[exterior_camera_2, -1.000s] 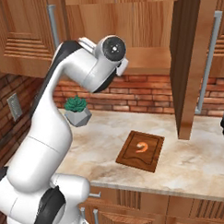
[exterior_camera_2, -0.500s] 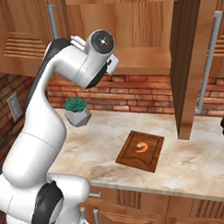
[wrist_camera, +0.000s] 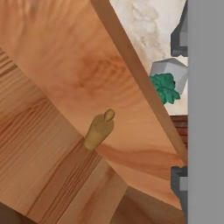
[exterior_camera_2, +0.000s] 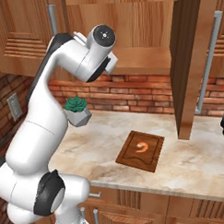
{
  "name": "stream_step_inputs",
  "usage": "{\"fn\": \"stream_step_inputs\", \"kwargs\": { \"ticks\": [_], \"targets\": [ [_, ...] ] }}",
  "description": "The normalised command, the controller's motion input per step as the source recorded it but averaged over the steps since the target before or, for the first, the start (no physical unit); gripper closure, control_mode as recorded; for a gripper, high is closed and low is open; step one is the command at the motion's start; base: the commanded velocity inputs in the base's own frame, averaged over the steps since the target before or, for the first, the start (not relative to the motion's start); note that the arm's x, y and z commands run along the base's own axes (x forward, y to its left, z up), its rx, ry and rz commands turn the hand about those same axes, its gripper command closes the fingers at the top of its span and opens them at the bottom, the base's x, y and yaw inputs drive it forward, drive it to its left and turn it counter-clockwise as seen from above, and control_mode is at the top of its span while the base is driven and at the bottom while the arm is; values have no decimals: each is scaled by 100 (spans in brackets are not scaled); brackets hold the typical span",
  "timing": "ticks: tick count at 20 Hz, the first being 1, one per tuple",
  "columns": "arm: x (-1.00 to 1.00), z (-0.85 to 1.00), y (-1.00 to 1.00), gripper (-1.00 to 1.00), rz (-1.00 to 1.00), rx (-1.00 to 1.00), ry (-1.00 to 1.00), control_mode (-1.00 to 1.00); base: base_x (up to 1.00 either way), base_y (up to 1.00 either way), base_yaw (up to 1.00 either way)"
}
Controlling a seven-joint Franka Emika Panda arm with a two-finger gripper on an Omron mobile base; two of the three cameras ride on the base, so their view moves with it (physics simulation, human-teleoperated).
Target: Open the cabinet, retrieve the rolling pin, and place it next to the meat on the cutting board to prepare for tenderizing.
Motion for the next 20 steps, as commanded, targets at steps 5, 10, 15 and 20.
{"fn": "stream_step_inputs", "kwargs": {
  "ticks": [5, 10, 15, 20],
  "targets": [
    [11, 0, 0, -100, 0, 8, 7, -100, 0, 0, 0],
    [1, 0, 6, -100, 2, 6, 1, -100, 0, 0, 0],
    [0, 0, 15, -100, 3, 4, 0, -100, 0, 0, 0],
    [-3, 0, 17, -100, 1, 2, 0, -100, 0, 0, 0]
  ]
}}
